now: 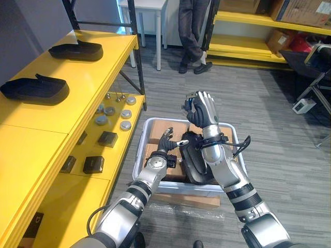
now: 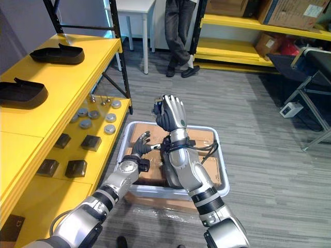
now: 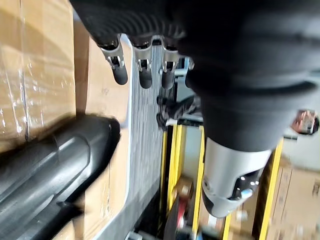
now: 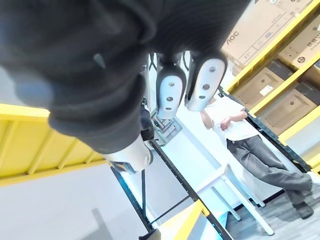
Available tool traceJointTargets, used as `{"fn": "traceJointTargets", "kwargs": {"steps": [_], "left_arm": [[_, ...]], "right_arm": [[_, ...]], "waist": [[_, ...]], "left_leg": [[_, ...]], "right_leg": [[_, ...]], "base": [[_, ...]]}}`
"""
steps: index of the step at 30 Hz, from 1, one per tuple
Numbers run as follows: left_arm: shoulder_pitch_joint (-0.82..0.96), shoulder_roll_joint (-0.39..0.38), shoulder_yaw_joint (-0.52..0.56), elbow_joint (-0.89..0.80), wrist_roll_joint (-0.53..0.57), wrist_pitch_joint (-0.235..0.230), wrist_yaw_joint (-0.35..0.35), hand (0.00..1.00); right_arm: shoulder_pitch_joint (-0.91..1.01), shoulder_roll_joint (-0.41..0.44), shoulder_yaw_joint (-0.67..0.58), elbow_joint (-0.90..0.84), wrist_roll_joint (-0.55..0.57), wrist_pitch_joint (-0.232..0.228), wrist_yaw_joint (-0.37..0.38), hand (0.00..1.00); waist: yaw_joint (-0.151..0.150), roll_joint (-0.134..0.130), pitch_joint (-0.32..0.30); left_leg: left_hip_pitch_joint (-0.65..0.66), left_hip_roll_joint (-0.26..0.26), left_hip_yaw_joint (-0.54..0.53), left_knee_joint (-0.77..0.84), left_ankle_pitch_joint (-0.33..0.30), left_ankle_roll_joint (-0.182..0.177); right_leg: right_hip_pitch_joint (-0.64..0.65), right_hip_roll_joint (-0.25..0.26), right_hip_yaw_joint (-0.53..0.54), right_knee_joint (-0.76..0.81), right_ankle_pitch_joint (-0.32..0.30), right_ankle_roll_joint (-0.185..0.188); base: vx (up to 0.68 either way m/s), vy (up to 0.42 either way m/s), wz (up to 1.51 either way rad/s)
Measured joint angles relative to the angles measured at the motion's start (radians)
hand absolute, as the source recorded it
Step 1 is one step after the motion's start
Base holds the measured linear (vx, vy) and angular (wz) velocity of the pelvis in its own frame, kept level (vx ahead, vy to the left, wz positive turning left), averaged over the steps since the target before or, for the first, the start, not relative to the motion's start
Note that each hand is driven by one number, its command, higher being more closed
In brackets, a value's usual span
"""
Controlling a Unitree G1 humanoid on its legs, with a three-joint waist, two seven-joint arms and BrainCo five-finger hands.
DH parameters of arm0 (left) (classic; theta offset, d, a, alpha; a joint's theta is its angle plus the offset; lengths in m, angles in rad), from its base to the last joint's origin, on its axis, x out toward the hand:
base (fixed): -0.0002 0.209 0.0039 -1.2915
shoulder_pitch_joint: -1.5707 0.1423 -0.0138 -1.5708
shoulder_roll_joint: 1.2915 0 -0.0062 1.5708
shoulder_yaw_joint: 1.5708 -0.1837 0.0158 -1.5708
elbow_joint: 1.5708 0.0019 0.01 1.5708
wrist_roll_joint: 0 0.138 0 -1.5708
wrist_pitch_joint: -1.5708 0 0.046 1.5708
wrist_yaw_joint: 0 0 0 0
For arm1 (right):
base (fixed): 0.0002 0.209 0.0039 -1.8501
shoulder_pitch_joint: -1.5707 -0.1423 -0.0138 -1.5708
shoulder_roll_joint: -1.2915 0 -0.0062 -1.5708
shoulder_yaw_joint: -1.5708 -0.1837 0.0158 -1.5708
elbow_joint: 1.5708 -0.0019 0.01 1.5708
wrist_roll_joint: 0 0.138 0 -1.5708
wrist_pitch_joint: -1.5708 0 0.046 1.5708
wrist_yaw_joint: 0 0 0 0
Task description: Walk over and take plastic housings, then place them on the shelf
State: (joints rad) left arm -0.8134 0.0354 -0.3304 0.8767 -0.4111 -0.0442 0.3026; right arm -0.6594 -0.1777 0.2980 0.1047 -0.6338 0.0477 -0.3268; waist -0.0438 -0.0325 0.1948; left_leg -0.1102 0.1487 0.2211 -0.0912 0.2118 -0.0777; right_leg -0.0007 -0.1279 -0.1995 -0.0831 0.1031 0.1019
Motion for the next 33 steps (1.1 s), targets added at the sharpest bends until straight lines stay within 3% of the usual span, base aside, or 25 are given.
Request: {"fn": "traceJointTargets", "kwargs": {"steps": [3,9,10,15,20,24,27,31,33], "left_arm": [[0.004,-0.009,0.040,0.013,-0.006,-0.001,0.059,0.00],[0.006,-0.019,0.072,0.028,-0.038,-0.001,0.083,0.00],[0.009,-0.021,0.072,0.038,-0.038,-0.001,0.084,0.00],[0.105,-0.020,0.072,-0.065,-0.039,-0.002,0.085,0.00],[0.212,-0.010,0.074,-0.317,-0.033,-0.023,0.088,0.00],[0.280,0.014,0.082,-0.511,0.037,-0.030,0.088,0.00],[0.298,0.017,0.072,-0.590,0.094,-0.035,0.089,0.00],[0.296,0.017,0.031,-0.644,0.119,-0.068,0.083,0.00],[0.294,0.015,0.028,-0.645,0.119,-0.075,0.081,0.00]], "right_arm": [[0.030,-0.001,0.000,0.003,-0.001,0.000,-0.009,1.00],[0.036,-0.001,0.000,0.061,-0.002,0.000,-0.010,1.00],[0.037,-0.002,0.000,0.076,-0.002,0.001,-0.010,0.00],[0.065,-0.001,-0.049,0.168,0.046,0.005,-0.012,0.00],[-0.005,-0.029,-0.279,0.472,0.203,0.052,-0.031,0.00],[-0.136,-0.137,-0.414,0.593,0.244,0.089,-0.060,0.00],[-0.273,-0.245,-0.456,0.683,0.251,0.092,-0.089,0.00],[-0.380,-0.366,-0.452,0.823,0.274,0.091,-0.112,0.00],[-0.398,-0.382,-0.450,0.867,0.276,0.090,-0.115,0.00]], "waist": [[0.000,-0.002,-0.010],[0.000,-0.006,-0.026],[0.001,-0.007,-0.031],[0.013,-0.007,-0.037],[0.049,-0.003,0.017],[0.062,0.015,0.114],[0.062,0.031,0.173],[0.064,0.041,0.191],[0.062,0.047,0.196]], "left_leg": [[0.000,0.000,-0.001,0.000,0.000,0.000],[0.000,-0.001,-0.003,0.000,0.000,0.000],[-0.001,-0.002,-0.003,0.000,0.000,0.000],[-0.014,-0.006,-0.009,0.001,0.002,0.002],[-0.083,-0.008,-0.034,0.004,0.023,0.011],[-0.150,-0.016,-0.066,0.004,0.036,0.013],[-0.190,-0.031,-0.082,0.005,0.049,0.023],[-0.260,-0.043,-0.082,0.013,0.055,0.032],[-0.283,-0.043,-0.081,0.023,0.055,0.032]], "right_leg": [[0.000,0.000,0.000,0.000,0.000,0.000],[0.000,-0.001,-0.001,0.000,0.000,0.000],[0.000,-0.001,-0.002,0.000,0.000,0.000],[-0.009,-0.001,-0.006,0.000,0.000,0.000],[-0.084,-0.001,-0.026,0.044,-0.001,0.001],[-0.156,-0.016,-0.049,0.097,-0.008,0.009],[-0.201,-0.033,-0.060,0.130,-0.011,0.013],[-0.274,-0.046,-0.059,0.151,-0.011,0.014],[-0.298,-0.048,-0.058,0.159,-0.012,0.015]], "base": [[0.00,0.000,0.00],[0.00,0.000,0.00],[0.00,0.000,0.00],[0.00,0.021,0.03],[-0.04,0.030,0.13],[-0.08,0.056,0.21],[-0.04,0.067,0.16],[-0.01,0.044,0.03],[-0.01,0.006,-0.02]]}}
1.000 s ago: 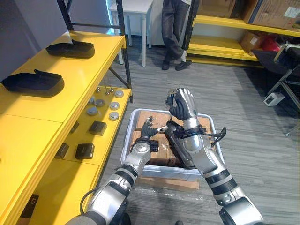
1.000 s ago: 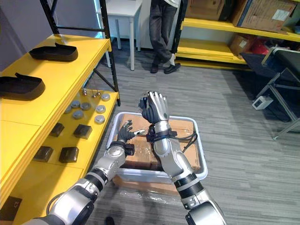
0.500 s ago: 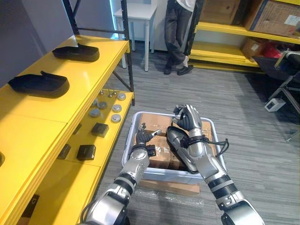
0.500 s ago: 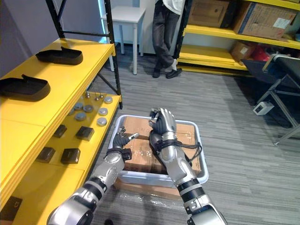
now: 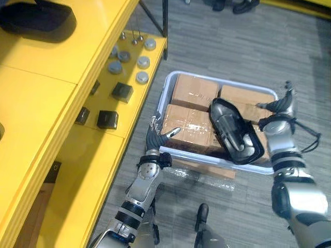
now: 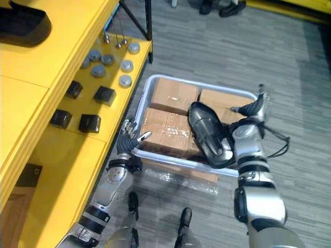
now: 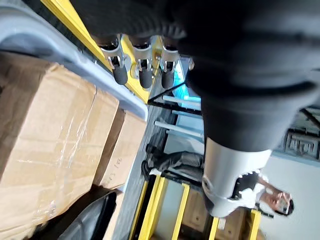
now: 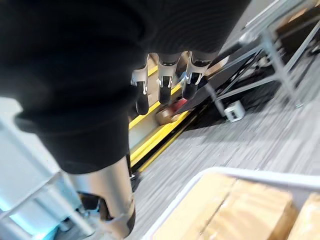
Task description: Walk over and take plastic housings, then place them on the shelf
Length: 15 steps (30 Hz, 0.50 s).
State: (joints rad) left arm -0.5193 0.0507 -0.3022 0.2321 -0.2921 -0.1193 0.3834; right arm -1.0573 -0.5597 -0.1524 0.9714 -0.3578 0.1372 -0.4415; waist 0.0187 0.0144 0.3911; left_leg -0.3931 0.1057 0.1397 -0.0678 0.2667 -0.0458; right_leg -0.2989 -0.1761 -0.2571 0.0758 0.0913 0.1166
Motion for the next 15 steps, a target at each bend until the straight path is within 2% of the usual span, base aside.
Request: {"fn": "traceJointTargets", "kwargs": {"steps": [5,9,12,13,15], "left_arm": [[-0.062,-0.004,0.000,-0.009,-0.001,-0.012,-0.015,0.00],[-0.100,-0.012,0.003,-0.002,-0.001,-0.016,-0.014,0.00],[-0.118,-0.022,0.012,0.007,-0.001,-0.023,-0.009,0.00],[-0.122,-0.025,0.014,0.007,-0.001,-0.025,0.000,0.00],[-0.128,-0.034,0.024,0.009,-0.001,-0.025,0.005,0.00]], "right_arm": [[-0.041,-0.059,0.068,0.112,0.037,-0.005,0.004,0.00],[-0.042,-0.065,0.099,0.170,0.047,-0.012,0.022,0.00],[-0.046,-0.073,0.133,0.217,0.056,-0.035,0.039,0.00],[-0.046,-0.073,0.136,0.239,0.060,-0.041,0.050,1.00],[-0.049,-0.078,0.136,0.265,0.085,-0.053,0.056,1.00]], "waist": [[0.002,0.031,0.044],[0.002,0.043,0.056],[0.002,0.050,0.060],[0.003,0.052,0.061],[0.009,0.056,0.063]], "left_leg": [[-0.086,0.011,-0.002,0.041,-0.001,0.000],[-0.126,0.021,-0.006,0.064,-0.006,-0.001],[-0.156,0.021,-0.006,0.069,-0.007,-0.002],[-0.171,0.021,-0.007,0.072,-0.006,-0.002],[-0.193,0.021,-0.009,0.075,-0.005,0.000]], "right_leg": [[-0.080,0.005,0.005,0.020,0.000,0.000],[-0.109,0.014,0.005,0.023,0.000,-0.001],[-0.143,0.015,0.008,0.032,-0.001,-0.004],[-0.163,0.014,0.009,0.043,-0.005,-0.008],[-0.186,0.013,0.008,0.052,-0.006,-0.010]], "base": [[-0.03,0.009,-0.04],[-0.01,0.010,-0.03],[0.00,0.015,-0.03],[0.00,0.000,0.00],[0.02,0.017,0.01]]}}
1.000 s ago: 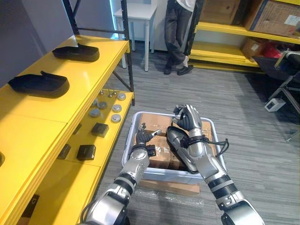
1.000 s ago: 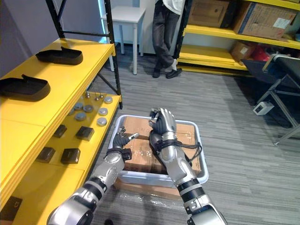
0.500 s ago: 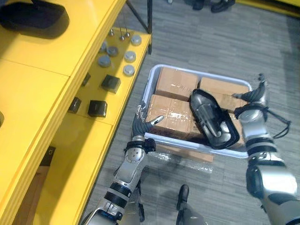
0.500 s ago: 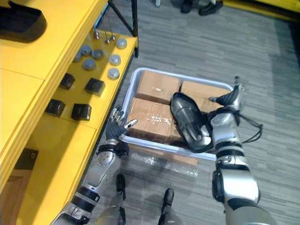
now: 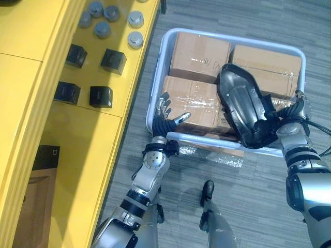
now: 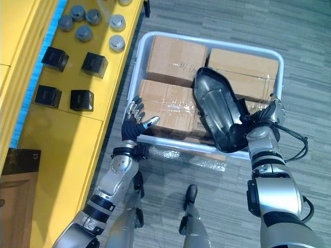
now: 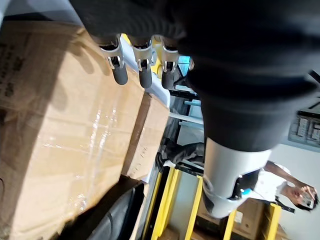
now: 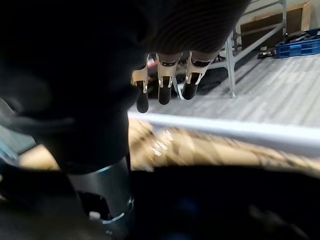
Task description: Walk over and take plastic housings, then place them on the shelf
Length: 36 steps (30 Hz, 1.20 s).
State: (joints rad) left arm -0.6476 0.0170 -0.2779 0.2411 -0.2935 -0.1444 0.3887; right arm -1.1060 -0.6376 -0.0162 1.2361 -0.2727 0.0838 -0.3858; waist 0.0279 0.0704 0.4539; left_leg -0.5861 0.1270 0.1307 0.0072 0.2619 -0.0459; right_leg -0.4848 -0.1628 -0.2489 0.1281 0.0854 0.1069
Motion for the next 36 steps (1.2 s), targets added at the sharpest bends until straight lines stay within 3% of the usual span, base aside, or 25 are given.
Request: {"fn": "traceJointTargets", "kwargs": {"steps": [6,16,22,30,36], "left_arm": [[-0.027,-0.013,0.031,0.012,-0.011,-0.009,0.001,0.00],[-0.044,-0.041,0.054,-0.026,-0.039,-0.021,0.000,0.00],[-0.076,-0.035,0.052,0.052,-0.065,-0.023,-0.003,0.00],[-0.111,0.037,-0.014,0.176,-0.244,-0.023,-0.072,0.00],[-0.183,0.077,-0.095,0.311,-0.334,0.010,-0.130,0.00]], "right_arm": [[0.003,-0.079,0.038,-0.014,0.013,-0.036,0.023,1.00],[0.140,-0.047,0.120,-0.238,-0.015,-0.042,-0.006,1.00],[0.183,0.052,0.140,-0.344,-0.059,-0.032,-0.028,1.00],[0.203,0.065,0.136,-0.500,-0.149,-0.017,-0.043,1.00],[0.203,0.091,0.139,-0.551,-0.188,-0.015,-0.042,1.00]], "waist": [[0.013,0.009,0.005],[0.011,0.008,0.005],[0.001,0.008,0.005],[-0.027,-0.002,0.009],[-0.050,-0.034,0.009]], "left_leg": [[-0.050,-0.009,-0.025,0.018,-0.002,-0.002],[-0.036,-0.003,-0.025,0.026,0.002,0.000],[0.028,-0.007,-0.037,0.025,0.000,-0.003],[0.164,-0.010,-0.044,-0.019,0.001,-0.005],[0.256,-0.005,-0.014,-0.080,0.018,-0.011]], "right_leg": [[-0.081,-0.029,-0.012,0.127,-0.064,0.000],[-0.105,-0.041,-0.012,0.223,-0.117,-0.012],[-0.037,-0.041,-0.022,0.231,-0.135,-0.014],[0.100,-0.037,-0.037,0.192,-0.136,-0.012],[0.155,-0.027,-0.015,0.168,-0.136,-0.011]], "base": [[0.03,0.012,0.14],[0.04,-0.049,0.02],[0.03,-0.077,0.07],[0.01,-0.063,0.04],[0.03,-0.057,-0.11]]}}
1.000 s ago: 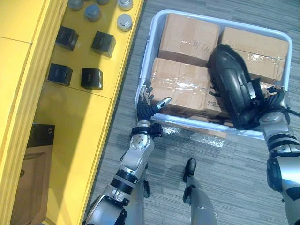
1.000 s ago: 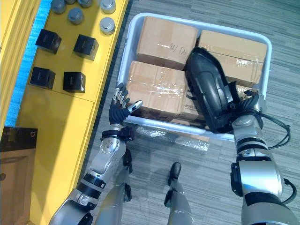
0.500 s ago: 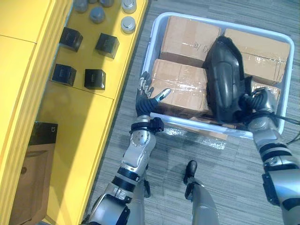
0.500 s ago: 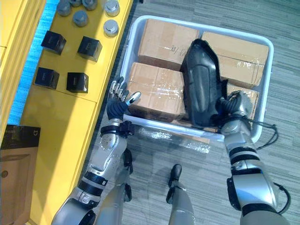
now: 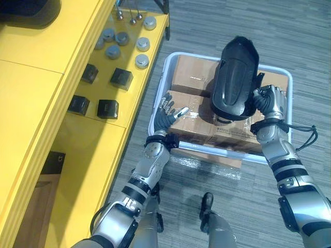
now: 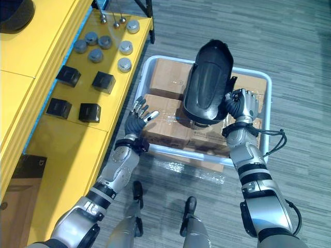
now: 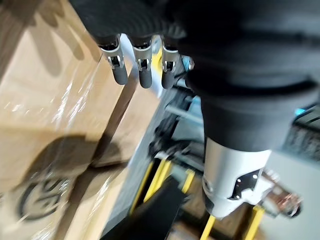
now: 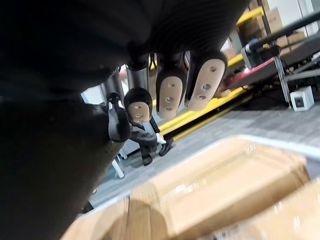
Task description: Walk over and take plastic housings, then place them on the shelf
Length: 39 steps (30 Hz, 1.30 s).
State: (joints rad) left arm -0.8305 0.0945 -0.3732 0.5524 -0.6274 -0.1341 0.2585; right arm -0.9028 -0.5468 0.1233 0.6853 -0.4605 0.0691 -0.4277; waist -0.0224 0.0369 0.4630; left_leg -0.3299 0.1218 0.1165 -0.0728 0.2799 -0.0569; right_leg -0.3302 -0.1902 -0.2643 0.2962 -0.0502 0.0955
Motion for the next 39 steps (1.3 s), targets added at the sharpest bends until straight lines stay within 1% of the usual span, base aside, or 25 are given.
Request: {"fn": "traceJointTargets", "kwargs": {"steps": [2,4,8,12,14,16,19,21,22,24,26,31,32,34,39], "left_arm": [[-0.047,0.014,-0.009,0.041,-0.069,0.013,-0.030,0.00],[-0.090,0.030,-0.023,0.066,-0.126,0.017,-0.050,0.00],[-0.157,0.049,-0.046,0.079,-0.227,0.023,-0.083,0.00],[-0.195,0.067,-0.046,0.102,-0.398,0.023,-0.135,0.00],[-0.196,0.073,-0.044,0.119,-0.462,0.023,-0.142,0.00],[-0.196,0.077,-0.036,0.145,-0.536,0.023,-0.150,0.00],[-0.197,0.076,-0.027,0.163,-0.568,0.024,-0.152,0.00],[-0.198,0.082,-0.026,0.174,-0.565,0.024,-0.152,0.00],[-0.201,0.088,-0.028,0.182,-0.538,0.029,-0.150,0.00],[-0.215,0.098,-0.046,0.214,-0.446,0.043,-0.143,0.00],[-0.239,0.111,-0.077,0.264,-0.326,0.070,-0.135,0.00],[-0.249,0.105,-0.087,0.370,-0.171,0.102,-0.128,0.00],[-0.249,0.104,-0.087,0.382,-0.161,0.106,-0.127,0.00],[-0.249,0.099,-0.087,0.423,-0.108,0.117,-0.114,0.00],[-0.249,0.087,-0.084,0.471,-0.032,0.127,-0.101,0.00]], "right_arm": [[-0.001,0.002,0.019,-0.039,-0.013,0.005,0.008,1.00],[-0.009,0.002,0.044,-0.056,-0.039,0.005,0.012,1.00],[-0.009,0.002,0.096,-0.084,-0.097,0.005,0.026,1.00],[-0.017,0.002,0.162,-0.087,-0.158,0.001,0.052,1.00],[-0.019,0.002,0.176,-0.087,-0.172,-0.001,0.059,1.00],[-0.020,0.001,0.205,-0.087,-0.178,-0.003,0.069,1.00],[-0.020,0.001,0.224,-0.087,-0.180,-0.003,0.077,1.00],[-0.020,0.001,0.239,-0.088,-0.194,-0.003,0.077,1.00],[-0.020,0.001,0.243,-0.090,-0.196,-0.003,0.078,1.00],[-0.020,0.001,0.253,-0.093,-0.197,-0.004,0.082,1.00],[-0.019,0.002,0.274,-0.106,-0.217,-0.004,0.089,1.00],[-0.016,0.003,0.272,-0.125,-0.217,-0.004,0.093,1.00],[-0.016,0.003,0.272,-0.125,-0.217,-0.004,0.093,1.00],[-0.016,0.003,0.272,-0.125,-0.217,-0.004,0.093,1.00],[-0.016,0.013,0.271,-0.126,-0.217,-0.004,0.093,1.00]], "waist": [[-0.016,-0.006,-0.003],[-0.024,-0.012,-0.006],[-0.028,-0.016,-0.008],[-0.036,-0.023,-0.013],[-0.038,-0.023,-0.014],[-0.048,-0.026,-0.015],[-0.049,-0.026,-0.016],[-0.048,-0.028,-0.018],[-0.047,-0.029,-0.018],[-0.045,-0.030,-0.019],[-0.045,-0.030,-0.019],[-0.046,-0.030,-0.019],[-0.046,-0.030,-0.019],[-0.046,-0.030,-0.019],[-0.045,-0.030,-0.019]], "left_leg": [[0.021,0.001,0.011,-0.012,0.000,0.000],[0.027,0.004,0.018,-0.012,-0.001,-0.002],[0.045,0.017,0.026,-0.013,-0.006,-0.008],[0.051,0.019,0.039,-0.012,-0.007,-0.009],[0.054,0.018,0.048,-0.013,-0.007,-0.009],[0.055,0.019,0.048,-0.013,-0.007,-0.009],[0.060,0.020,0.049,-0.013,-0.007,-0.009],[0.061,0.020,0.049,-0.013,-0.007,-0.009],[0.061,0.020,0.049,-0.013,-0.007,-0.009],[0.061,0.020,0.049,-0.013,-0.007,-0.009],[0.061,0.020,0.050,-0.013,-0.007,-0.009],[0.061,0.020,0.051,-0.013,-0.007,-0.009],[0.061,0.020,0.051,-0.012,-0.007,-0.009],[0.061,0.020,0.051,-0.013,-0.007,-0.009],[0.065,0.021,0.056,-0.013,-0.007,-0.009]], "right_leg": [[0.018,0.005,0.006,-0.013,0.002,0.001],[0.022,0.008,0.011,-0.021,0.004,0.000],[0.052,0.025,0.014,-0.058,0.022,-0.001],[0.055,0.031,0.025,-0.066,0.028,-0.003],[0.056,0.032,0.034,-0.076,0.037,-0.003],[0.060,0.034,0.036,-0.085,0.046,-0.002],[0.071,0.038,0.036,-0.101,0.056,-0.002],[0.072,0.038,0.036,-0.102,0.056,-0.002],[0.072,0.038,0.036,-0.103,0.057,-0.003],[0.073,0.038,0.036,-0.104,0.058,-0.003],[0.073,0.038,0.037,-0.105,0.058,-0.003],[0.073,0.039,0.037,-0.105,0.058,-0.003],[0.073,0.039,0.038,-0.105,0.058,-0.003],[0.073,0.039,0.038,-0.105,0.058,-0.003],[0.073,0.040,0.043,-0.105,0.058,-0.003]], "base": [[0.04,-0.057,-0.14],[0.03,-0.053,-0.11],[0.03,-0.053,-0.08],[0.00,-0.032,-0.09],[-0.01,-0.016,-0.13],[-0.02,-0.006,-0.04],[0.00,0.000,0.00],[0.00,0.000,0.00],[0.00,0.000,0.00],[0.00,0.000,0.00],[0.02,-0.001,0.00],[0.03,0.000,0.00],[0.00,0.000,0.00],[0.00,0.000,0.00],[0.00,0.003,-0.02]]}}
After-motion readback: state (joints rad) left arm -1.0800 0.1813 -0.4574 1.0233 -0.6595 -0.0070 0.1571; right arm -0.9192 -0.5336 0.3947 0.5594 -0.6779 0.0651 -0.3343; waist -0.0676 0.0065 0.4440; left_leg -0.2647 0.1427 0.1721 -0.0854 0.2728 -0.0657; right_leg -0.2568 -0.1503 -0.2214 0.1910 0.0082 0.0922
